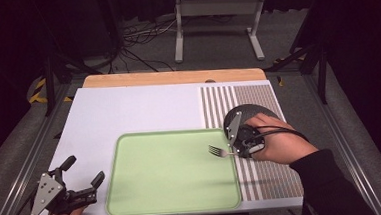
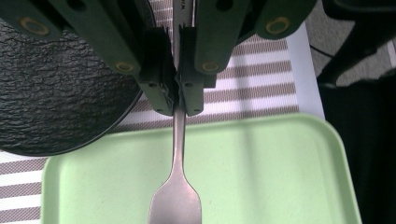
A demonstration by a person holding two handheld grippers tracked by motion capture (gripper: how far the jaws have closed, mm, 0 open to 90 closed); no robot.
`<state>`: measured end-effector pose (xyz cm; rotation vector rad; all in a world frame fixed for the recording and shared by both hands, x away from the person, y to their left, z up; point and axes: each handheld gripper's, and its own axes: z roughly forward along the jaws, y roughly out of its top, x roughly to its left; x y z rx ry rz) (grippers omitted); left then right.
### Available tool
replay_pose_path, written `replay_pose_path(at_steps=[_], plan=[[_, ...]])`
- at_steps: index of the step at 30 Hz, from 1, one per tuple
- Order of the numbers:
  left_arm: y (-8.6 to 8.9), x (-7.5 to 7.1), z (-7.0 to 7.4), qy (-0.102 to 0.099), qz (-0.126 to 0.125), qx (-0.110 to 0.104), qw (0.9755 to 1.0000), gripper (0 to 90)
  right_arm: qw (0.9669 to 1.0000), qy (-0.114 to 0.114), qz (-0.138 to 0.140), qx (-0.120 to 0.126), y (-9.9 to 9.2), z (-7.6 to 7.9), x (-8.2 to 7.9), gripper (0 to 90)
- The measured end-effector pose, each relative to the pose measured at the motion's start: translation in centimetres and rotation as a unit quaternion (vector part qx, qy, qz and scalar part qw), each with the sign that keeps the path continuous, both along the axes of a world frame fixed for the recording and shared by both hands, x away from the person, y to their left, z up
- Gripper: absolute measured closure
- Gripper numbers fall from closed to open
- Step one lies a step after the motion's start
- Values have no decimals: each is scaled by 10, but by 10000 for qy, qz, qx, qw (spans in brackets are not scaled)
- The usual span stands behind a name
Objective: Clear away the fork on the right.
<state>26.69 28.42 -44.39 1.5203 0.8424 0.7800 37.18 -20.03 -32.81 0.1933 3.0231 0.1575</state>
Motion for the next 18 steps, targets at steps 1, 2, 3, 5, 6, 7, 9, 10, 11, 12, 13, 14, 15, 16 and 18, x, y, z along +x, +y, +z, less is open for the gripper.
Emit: replay_pose_path(at_steps=[1, 2, 3, 5, 6, 7, 9, 10, 11, 12, 13, 14, 15, 16, 18], plan=[[0, 0, 0, 11, -6, 10, 10000, 3, 9998, 25, -179, 41, 2, 0, 0, 846], [0, 0, 0, 7, -8, 11, 10000, 3, 9996, 75, -284, 52, 3, -1, 1, 846], [0, 0, 0, 6, -11, 12, 10000, 3, 9995, 67, -317, 65, 4, -1, 2, 846], [0, 0, 0, -5, -10, 4, 10000, 3, 9976, 126, -670, 134, 6, -1, 3, 846], [0, 0, 0, -5, -8, 2, 10000, 3, 9968, 145, -767, 169, 7, -1, 4, 846], [0, 0, 0, -8, -12, -2, 10000, 3, 9962, 125, -834, 212, 8, -1, 4, 846], [0, 0, 0, -7, -13, -7, 10000, 3, 9937, 121, -1076, 277, 9, -2, 5, 846], [0, 0, 0, -3, -12, -5, 10000, 3, 9924, 93, -1186, 326, 9, -2, 4, 846], [0, 0, 0, 7, -19, 3, 10000, 3, 9902, 117, -1353, 312, 10, -3, 4, 846], [0, 0, 0, 8, -20, 3, 10000, 3, 9873, 194, -1546, 305, 11, -4, 4, 846], [0, 0, 0, 8, -21, 6, 10000, 3, 9858, 208, -1633, 320, 11, -5, 5, 846], [0, 0, 0, 7, -23, 5, 10000, 3, 9834, 229, -1772, 324, 12, -6, 4, 846], [0, 0, 0, 9, -23, 7, 10000, 3, 9812, 259, -1885, 316, 13, -6, 4, 846], [0, 0, 0, 9, -23, 7, 10000, 3, 9789, 279, -1995, 338, 14, -7, 4, 846], [0, 0, 0, 8, -21, 8, 10000, 3, 9718, 351, -2289, 436, 16, -9, 2, 846]])
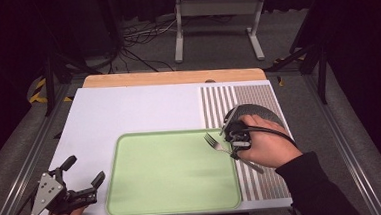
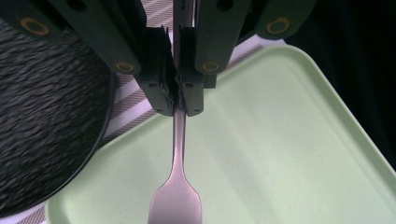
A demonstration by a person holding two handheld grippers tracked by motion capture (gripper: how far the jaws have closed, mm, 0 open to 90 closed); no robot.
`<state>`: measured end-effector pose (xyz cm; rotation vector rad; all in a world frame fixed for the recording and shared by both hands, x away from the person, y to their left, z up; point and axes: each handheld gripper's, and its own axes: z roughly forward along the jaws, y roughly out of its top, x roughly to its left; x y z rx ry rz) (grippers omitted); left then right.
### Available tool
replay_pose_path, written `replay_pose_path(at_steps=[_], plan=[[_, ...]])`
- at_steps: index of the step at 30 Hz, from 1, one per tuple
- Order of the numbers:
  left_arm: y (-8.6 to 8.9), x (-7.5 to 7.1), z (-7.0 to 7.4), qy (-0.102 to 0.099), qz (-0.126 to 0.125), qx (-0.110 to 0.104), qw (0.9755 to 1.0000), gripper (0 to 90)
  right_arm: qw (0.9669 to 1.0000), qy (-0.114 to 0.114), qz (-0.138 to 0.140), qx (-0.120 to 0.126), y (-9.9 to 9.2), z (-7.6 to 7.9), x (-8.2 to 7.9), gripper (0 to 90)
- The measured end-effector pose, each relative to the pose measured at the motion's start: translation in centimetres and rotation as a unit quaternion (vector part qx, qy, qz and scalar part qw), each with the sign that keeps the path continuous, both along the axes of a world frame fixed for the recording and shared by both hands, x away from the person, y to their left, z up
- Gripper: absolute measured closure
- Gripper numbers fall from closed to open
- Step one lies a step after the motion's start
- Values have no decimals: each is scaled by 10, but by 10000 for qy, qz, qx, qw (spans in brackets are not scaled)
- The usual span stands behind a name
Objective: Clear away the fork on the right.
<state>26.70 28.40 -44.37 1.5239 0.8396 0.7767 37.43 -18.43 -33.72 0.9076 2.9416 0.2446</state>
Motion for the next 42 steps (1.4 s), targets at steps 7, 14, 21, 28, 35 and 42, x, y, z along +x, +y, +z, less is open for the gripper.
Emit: replay_pose_path(at_steps=[7, 14, 21, 28, 35, 42], plan=[[0, 0, 0, 2, -5, -6, 10000, 3, 9982, 183, -571, 23, 7, -5, -2, 846], [0, 0, 0, -3, -3, -8, 10000, 3, 9900, 433, -1334, 175, 14, -11, -2, 845], [0, 0, 0, -16, -3, -17, 10000, 3, 9831, 477, -1746, 268, 20, -15, -2, 846], [0, 0, 0, -26, 16, -24, 10000, 3, 9696, 506, -2351, 460, 22, -19, 0, 845], [0, -1, 0, -32, 11, -20, 10000, 4, 9654, 452, -2522, 487, 24, -25, 2, 845], [0, -1, 1, -34, 14, -6, 10000, 3, 9615, 395, -2683, 454, 27, -33, 2, 844]])
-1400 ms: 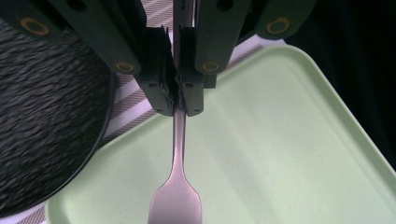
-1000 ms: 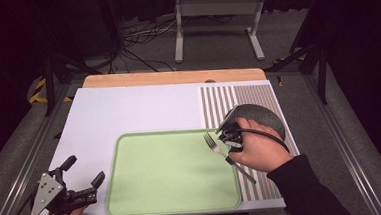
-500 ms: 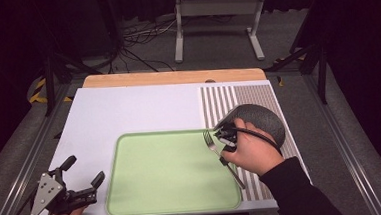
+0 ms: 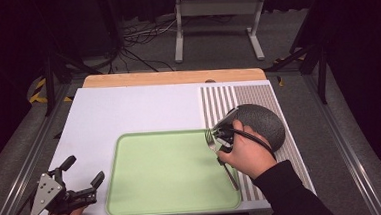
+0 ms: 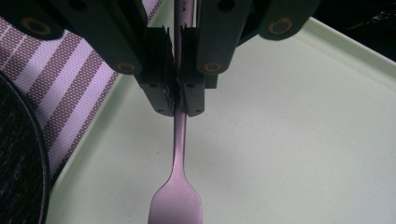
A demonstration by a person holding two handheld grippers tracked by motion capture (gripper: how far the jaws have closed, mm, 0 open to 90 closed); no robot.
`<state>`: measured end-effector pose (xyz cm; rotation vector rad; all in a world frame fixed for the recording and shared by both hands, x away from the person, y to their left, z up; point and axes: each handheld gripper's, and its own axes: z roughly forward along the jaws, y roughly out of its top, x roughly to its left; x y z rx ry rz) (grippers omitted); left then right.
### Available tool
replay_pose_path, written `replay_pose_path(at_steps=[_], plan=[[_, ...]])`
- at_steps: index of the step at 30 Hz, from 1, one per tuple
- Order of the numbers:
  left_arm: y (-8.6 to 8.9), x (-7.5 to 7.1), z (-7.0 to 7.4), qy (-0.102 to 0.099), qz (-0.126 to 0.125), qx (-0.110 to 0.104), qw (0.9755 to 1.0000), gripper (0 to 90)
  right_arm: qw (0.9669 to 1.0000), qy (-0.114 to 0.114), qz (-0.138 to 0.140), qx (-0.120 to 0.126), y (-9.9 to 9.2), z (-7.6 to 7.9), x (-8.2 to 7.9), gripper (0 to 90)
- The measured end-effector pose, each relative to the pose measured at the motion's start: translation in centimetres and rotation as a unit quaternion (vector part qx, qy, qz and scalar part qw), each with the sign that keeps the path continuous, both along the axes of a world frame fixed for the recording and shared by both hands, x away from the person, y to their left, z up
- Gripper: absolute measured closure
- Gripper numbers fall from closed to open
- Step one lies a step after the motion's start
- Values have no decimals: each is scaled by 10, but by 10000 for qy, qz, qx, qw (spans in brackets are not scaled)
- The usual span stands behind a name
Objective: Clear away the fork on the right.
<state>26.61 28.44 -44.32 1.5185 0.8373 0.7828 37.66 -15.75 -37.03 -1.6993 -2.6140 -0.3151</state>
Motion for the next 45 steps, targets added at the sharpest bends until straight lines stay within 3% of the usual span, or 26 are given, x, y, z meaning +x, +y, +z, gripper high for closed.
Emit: replay_pose_path(at_steps=[21, 45], plan=[[-1, 0, 0, -8, -6, -19, 10000, 3, 9994, 236, -270, -1, 7, -29, 4, 843], [-1, 0, 0, 4, -20, -16, 10000, 4, 9986, 408, -338, -58, 10, -39, 8, 833]])
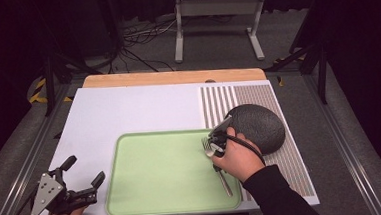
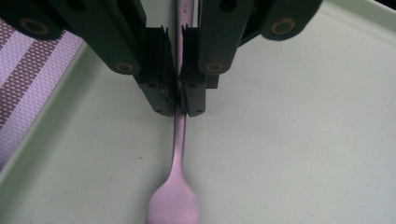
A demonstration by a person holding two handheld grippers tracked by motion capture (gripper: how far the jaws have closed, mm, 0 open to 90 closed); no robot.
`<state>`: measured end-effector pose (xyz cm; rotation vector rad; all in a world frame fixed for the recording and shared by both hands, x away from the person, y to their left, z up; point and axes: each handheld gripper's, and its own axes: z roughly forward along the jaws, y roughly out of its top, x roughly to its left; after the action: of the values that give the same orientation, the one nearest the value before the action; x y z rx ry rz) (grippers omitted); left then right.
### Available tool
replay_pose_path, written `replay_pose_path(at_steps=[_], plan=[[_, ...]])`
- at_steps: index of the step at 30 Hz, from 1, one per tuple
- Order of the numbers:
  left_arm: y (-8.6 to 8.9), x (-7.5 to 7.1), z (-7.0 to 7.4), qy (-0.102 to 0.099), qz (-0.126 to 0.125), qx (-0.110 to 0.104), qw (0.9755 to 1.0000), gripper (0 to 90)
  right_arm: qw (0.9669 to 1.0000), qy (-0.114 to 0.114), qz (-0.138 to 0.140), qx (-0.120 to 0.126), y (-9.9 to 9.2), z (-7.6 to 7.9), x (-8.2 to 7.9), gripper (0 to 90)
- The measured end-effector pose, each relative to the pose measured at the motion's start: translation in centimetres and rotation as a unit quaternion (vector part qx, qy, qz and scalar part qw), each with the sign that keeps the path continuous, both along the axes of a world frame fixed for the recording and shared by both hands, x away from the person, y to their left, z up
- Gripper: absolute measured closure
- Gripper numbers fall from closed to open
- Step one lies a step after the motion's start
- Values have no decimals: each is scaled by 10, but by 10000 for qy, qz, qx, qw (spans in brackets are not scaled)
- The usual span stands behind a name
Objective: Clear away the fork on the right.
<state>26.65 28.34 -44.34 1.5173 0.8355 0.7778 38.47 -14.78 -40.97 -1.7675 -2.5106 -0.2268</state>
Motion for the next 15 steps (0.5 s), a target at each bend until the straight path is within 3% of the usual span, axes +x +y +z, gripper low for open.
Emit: replay_pose_path(at_steps=[10, 15], plan=[[0, 0, 0, -1, -5, 2, 10000, 3, 9997, -189, 102, 116, -4, 5, 0, 698], [0, 0, 0, 1, 1, 4, 10000, 4, 9965, -616, 487, 285, -6, 8, -1, 512]])
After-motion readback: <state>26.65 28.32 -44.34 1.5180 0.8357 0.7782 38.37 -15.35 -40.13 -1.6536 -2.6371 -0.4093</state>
